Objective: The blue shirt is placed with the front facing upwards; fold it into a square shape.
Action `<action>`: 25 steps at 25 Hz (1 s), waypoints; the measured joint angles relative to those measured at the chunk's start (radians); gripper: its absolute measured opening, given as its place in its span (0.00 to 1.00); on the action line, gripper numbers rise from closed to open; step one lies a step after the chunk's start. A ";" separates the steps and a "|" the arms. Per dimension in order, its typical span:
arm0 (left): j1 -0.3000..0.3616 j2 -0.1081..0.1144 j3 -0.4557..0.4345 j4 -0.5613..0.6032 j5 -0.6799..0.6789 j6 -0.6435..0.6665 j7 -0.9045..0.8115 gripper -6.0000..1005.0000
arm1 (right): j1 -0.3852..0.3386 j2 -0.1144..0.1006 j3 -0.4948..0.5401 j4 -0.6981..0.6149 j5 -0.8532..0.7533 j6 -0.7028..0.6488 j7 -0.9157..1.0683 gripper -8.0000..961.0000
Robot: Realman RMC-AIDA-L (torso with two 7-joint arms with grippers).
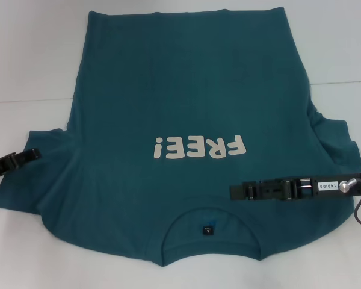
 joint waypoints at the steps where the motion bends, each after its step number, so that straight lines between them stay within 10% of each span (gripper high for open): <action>1: 0.000 0.000 0.001 -0.001 0.000 0.002 0.000 0.84 | 0.000 0.000 0.000 0.000 0.000 0.000 0.000 0.98; 25: -0.001 0.006 0.001 -0.006 0.002 0.047 -0.029 0.80 | -0.002 -0.002 0.002 0.000 0.007 0.000 0.000 0.98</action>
